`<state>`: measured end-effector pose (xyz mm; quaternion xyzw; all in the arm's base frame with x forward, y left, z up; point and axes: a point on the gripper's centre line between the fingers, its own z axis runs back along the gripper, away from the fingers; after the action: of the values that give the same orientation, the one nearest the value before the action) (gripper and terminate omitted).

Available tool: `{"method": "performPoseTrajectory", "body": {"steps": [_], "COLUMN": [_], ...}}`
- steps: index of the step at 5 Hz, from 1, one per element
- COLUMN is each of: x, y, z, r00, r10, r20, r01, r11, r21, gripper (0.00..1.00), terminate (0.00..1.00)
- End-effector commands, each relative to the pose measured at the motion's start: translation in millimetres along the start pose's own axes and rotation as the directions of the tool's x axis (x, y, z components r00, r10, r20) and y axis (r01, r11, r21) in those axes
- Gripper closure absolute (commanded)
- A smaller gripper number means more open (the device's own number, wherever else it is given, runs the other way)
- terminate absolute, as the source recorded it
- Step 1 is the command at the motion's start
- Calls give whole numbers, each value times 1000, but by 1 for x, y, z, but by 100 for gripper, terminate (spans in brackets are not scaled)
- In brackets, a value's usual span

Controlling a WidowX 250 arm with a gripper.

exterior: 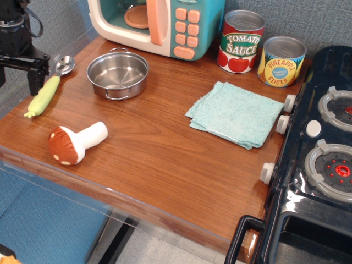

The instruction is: Move the spoon to the middle of the table

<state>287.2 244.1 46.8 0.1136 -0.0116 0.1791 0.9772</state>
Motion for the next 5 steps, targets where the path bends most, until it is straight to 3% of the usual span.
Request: {"method": "performPoseTrajectory", "body": {"steps": [1, 2, 3, 5], "x": [14, 20, 25, 27], "y": [-16, -20, -17, -8], "z": [-1, -15, -24, -15], "r00": [1000, 999, 997, 997], "r10": [0, 21, 49, 69], "r20": [-2, -34, -54, -42], "r01": [0, -19, -46, -67], "r11": [999, 999, 997, 996], "r21": [40, 46, 59, 51], "gripper": [0, 0, 100, 100], "terminate": [0, 0, 0, 0]}}
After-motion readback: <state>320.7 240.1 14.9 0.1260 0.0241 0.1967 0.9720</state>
